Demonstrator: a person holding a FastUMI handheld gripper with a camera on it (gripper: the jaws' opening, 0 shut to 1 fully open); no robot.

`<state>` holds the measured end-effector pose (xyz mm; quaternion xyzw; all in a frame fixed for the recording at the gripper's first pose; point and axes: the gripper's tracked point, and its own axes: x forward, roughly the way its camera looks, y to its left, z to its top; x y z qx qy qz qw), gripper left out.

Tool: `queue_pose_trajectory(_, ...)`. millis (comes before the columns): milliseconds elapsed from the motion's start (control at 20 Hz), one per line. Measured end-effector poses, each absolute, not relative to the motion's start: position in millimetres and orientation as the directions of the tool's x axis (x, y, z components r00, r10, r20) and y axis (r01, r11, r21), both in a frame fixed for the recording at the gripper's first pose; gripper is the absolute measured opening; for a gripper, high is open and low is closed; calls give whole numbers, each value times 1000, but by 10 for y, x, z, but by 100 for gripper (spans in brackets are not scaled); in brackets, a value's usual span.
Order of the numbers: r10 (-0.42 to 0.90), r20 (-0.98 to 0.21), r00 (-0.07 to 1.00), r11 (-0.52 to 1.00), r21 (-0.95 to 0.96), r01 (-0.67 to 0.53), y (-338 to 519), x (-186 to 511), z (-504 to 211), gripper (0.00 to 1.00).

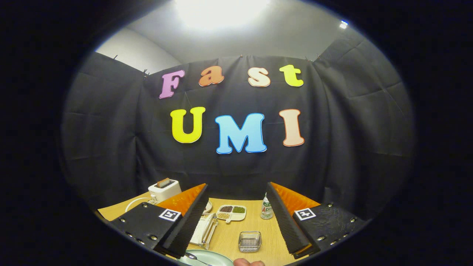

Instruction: Take the plate from the dish rack, then take the spoon from the basket and place it into the plate.

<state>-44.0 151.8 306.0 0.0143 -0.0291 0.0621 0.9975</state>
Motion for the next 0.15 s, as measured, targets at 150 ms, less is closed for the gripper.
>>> queue_pose_trajectory(150,121,58,991,992,24,-122,1492,-439,3058,96)
